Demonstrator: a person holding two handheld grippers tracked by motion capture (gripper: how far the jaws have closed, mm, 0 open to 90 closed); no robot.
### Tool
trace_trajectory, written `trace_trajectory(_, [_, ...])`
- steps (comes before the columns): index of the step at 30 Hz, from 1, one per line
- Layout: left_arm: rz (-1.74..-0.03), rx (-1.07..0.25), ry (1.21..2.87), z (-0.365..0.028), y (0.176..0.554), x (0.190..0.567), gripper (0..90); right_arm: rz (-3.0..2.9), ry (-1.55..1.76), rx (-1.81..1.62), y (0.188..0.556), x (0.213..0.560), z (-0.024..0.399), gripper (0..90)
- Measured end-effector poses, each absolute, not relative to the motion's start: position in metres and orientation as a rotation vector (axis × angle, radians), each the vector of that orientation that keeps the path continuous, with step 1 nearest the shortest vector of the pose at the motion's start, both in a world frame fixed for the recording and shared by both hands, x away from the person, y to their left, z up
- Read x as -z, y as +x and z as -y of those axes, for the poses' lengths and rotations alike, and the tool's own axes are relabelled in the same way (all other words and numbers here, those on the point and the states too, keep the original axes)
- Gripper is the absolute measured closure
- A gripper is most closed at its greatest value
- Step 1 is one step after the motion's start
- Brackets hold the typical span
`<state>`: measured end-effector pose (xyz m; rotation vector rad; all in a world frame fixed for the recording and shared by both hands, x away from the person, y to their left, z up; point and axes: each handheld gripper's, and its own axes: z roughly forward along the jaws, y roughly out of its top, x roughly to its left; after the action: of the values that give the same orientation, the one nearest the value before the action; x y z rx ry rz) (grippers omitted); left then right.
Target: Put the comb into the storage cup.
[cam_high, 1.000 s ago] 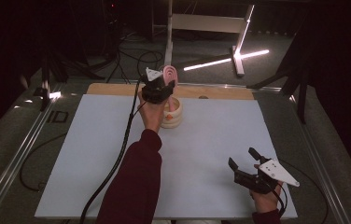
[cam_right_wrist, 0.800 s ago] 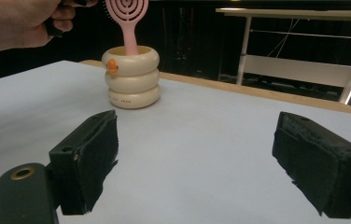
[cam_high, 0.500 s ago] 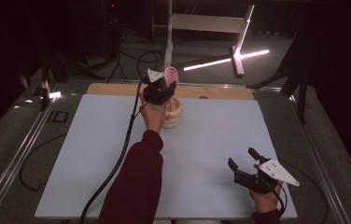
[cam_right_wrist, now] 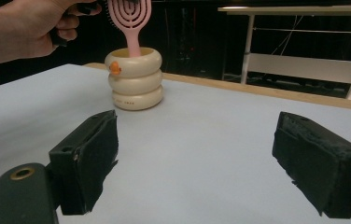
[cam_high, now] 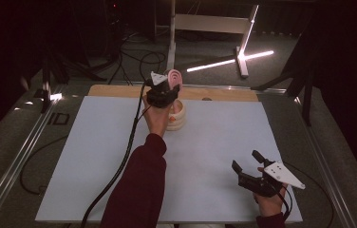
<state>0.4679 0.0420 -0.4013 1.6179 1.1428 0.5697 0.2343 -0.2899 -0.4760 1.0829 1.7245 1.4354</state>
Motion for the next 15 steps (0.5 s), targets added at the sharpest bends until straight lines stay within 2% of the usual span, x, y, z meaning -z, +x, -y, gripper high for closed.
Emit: trace_trajectory(15, [-1.149, -0.569, 1.613, -0.0423, 0.4664, 0.4027, 63.7, -1.73, 1.083, -1.441, 0.2342, 0.4759, 0.2887, 14.5])
